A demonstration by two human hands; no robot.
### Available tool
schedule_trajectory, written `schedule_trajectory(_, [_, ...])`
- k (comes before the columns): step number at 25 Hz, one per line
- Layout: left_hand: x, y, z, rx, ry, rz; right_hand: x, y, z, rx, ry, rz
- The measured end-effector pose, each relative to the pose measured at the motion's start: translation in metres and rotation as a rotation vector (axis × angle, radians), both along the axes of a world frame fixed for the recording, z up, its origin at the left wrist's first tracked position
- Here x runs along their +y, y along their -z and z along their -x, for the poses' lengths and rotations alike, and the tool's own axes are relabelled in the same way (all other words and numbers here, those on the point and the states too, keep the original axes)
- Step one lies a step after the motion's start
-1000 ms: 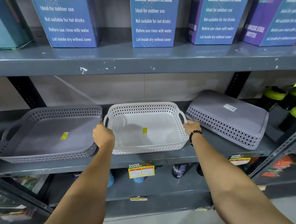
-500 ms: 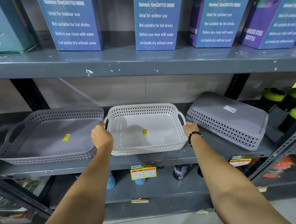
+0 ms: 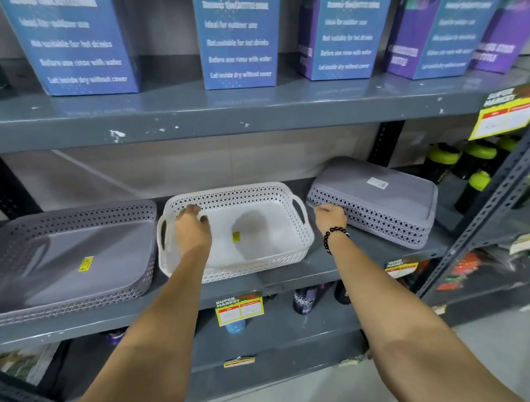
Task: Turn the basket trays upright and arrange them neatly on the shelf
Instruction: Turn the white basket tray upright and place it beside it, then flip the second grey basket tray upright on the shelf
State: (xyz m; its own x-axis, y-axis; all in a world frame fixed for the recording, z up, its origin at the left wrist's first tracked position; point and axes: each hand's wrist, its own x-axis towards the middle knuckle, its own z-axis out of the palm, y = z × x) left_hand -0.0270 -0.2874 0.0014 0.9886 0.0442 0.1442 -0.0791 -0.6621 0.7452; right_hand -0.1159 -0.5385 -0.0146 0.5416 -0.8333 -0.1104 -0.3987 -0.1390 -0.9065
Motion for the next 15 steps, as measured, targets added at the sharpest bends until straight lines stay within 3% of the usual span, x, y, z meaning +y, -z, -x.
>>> schedule_trajectory(9, [-0.198,-0.006,0.026,0.008,0.391,0.052,-0.105,-0.02,0.048,-0.014,0.203,0.148])
schedule_trajectory(15, [-0.325,-0.007,0.017,-0.037,0.505,-0.059,-0.219,-0.013,0.081,0.191,0.195,0.411])
